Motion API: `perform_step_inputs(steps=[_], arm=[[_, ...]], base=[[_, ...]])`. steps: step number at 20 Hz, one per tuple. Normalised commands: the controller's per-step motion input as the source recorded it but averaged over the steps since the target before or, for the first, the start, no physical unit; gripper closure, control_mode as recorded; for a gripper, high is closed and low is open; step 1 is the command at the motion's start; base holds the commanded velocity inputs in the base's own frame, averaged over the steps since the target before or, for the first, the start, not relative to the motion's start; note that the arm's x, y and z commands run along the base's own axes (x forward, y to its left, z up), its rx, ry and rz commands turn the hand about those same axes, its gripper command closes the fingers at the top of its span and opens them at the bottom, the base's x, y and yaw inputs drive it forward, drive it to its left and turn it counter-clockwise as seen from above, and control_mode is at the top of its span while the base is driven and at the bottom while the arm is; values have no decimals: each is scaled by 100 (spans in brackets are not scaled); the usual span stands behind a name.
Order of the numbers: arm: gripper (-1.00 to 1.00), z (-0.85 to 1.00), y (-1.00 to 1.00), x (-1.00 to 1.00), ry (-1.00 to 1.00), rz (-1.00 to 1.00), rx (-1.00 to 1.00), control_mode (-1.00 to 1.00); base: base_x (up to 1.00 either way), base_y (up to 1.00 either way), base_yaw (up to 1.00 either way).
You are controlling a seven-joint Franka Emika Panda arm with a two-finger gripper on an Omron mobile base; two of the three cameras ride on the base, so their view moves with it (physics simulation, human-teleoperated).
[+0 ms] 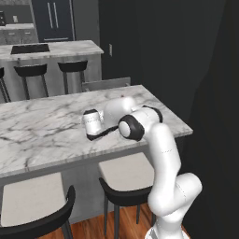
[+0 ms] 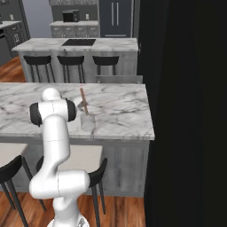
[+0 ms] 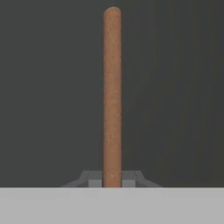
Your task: Take a straw from the drawer in front and place it inside the glass cup on the dining counter.
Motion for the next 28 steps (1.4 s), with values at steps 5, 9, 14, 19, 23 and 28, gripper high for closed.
perform_step_inputs(steps=[5,9,14,19,23,28], arm=[[100,-41,0,0,-3,0,0,-100],[100,-40,0,0,-2,0,0,-100],[100,-37,0,0,-2,0,0,-100],[100,-28,0,0,-3,0,0,-100],[100,-19,0,0,-6,0,0,-100],[-100,-20,0,0,-4,0,0,-100]], base=[[0,0,0],[0,0,0],[0,0,0],[0,0,0],[0,0,0],[0,0,0]])
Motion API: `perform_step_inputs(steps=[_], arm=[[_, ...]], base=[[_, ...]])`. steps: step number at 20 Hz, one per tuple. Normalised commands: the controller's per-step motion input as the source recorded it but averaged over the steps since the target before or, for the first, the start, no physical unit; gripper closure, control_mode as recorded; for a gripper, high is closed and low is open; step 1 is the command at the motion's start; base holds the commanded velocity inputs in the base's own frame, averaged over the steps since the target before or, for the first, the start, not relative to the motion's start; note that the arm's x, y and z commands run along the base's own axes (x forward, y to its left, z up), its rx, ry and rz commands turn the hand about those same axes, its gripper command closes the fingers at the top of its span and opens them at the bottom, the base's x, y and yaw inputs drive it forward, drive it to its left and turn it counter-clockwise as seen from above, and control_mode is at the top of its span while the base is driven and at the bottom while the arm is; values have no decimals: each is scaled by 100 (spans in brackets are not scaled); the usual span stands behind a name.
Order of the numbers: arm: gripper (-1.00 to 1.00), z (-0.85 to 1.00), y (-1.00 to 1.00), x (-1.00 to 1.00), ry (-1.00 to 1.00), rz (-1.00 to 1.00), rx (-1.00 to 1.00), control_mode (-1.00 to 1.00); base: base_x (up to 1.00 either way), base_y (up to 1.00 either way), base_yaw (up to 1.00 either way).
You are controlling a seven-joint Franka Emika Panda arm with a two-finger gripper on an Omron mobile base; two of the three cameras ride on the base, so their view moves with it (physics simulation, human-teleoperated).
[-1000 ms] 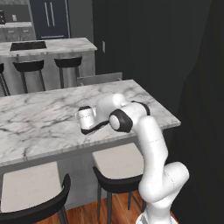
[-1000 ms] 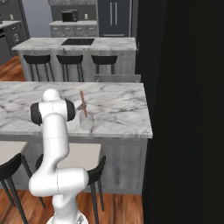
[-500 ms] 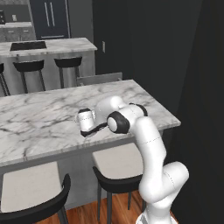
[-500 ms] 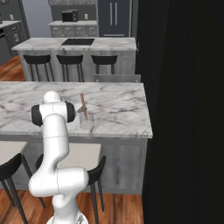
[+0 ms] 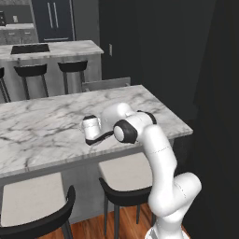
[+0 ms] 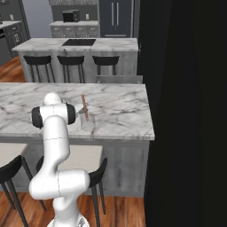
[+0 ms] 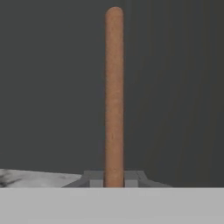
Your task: Take a straw from the drawer in front and place it inside the glass cup on the dining counter.
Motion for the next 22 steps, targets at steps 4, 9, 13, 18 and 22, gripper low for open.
perform_step_inputs(steps=[4,9,13,18,22], arm=[[-100,-2,0,-3,-5,0,0,-100],[-100,0,0,-12,-7,0,0,-100],[-100,0,0,-10,-7,0,0,-100],[-100,25,8,-14,-11,0,0,-100],[-100,39,26,-14,-12,0,0,-100]], base=[[0,0,0],[0,0,0],[0,0,0],[0,0,0],[0,0,0]])
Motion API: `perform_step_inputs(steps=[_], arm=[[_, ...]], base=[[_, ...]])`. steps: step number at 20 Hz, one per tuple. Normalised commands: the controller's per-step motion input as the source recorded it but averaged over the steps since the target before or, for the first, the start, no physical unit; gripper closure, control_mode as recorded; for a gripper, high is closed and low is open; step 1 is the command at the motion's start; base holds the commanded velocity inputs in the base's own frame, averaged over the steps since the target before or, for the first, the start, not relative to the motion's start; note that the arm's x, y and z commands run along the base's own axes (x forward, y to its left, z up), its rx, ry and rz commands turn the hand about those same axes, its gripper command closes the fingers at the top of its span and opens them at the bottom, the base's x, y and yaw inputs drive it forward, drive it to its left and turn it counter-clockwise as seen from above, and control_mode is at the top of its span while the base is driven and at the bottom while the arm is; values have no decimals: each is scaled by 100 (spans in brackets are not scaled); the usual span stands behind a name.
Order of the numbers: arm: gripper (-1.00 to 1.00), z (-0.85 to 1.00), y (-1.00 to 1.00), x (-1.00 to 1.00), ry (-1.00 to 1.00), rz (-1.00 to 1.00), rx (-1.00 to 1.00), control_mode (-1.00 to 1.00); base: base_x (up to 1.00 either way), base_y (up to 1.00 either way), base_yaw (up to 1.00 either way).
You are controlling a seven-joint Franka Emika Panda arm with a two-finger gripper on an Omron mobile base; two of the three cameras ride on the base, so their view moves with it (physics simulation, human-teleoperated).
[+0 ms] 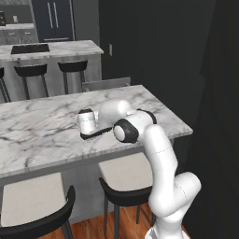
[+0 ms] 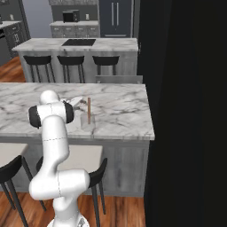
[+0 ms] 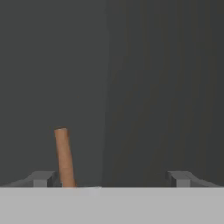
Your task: Take a straw from the drawer in front and place it inside the glass cup on the dining counter.
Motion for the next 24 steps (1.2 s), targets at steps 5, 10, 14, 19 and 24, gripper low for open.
perform_step_inputs(steps=[5,10,14,19,24], arm=[[-100,48,35,-25,-5,0,5,-100],[-100,79,16,-91,-2,2,14,-100],[-100,71,0,-100,0,3,32,-100],[-100,61,0,-100,0,5,37,-100],[-100,50,-11,-100,0,5,40,-100]], base=[[0,0,0],[0,0,0],[0,0,0],[0,0,0],[0,0,0]])
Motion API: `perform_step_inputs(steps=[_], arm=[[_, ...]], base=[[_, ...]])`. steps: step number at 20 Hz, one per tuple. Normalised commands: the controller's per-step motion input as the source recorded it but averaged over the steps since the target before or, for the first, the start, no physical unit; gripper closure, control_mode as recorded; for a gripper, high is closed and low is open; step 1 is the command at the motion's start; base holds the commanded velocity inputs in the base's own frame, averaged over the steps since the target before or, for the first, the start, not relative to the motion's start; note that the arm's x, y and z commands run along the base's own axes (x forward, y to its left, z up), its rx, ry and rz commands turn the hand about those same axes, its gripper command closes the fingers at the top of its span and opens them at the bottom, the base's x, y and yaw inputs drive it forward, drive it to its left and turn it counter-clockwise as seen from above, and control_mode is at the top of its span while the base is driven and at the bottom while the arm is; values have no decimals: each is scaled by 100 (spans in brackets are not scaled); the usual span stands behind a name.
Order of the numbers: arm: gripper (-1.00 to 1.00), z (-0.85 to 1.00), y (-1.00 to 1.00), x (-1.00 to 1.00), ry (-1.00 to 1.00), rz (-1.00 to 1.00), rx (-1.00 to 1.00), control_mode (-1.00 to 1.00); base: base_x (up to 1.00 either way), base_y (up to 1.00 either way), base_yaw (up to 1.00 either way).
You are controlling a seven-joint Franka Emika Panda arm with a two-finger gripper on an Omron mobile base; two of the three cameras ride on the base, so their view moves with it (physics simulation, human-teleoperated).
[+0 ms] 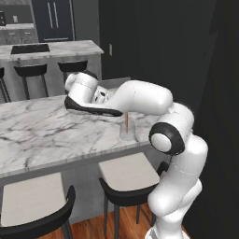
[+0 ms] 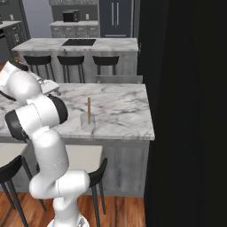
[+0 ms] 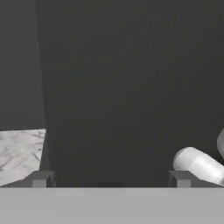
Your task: Take a straw from the drawer in front and place it inside the glass cup on the dining counter.
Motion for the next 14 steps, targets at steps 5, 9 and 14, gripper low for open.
perform_step_inputs(steps=[5,9,14], arm=[[-100,33,-30,-98,0,4,43,-100],[-100,17,-42,-78,0,4,45,-100],[-100,2,-49,-52,0,5,46,-100]], base=[[0,0,0],[0,0,0],[0,0,0]])
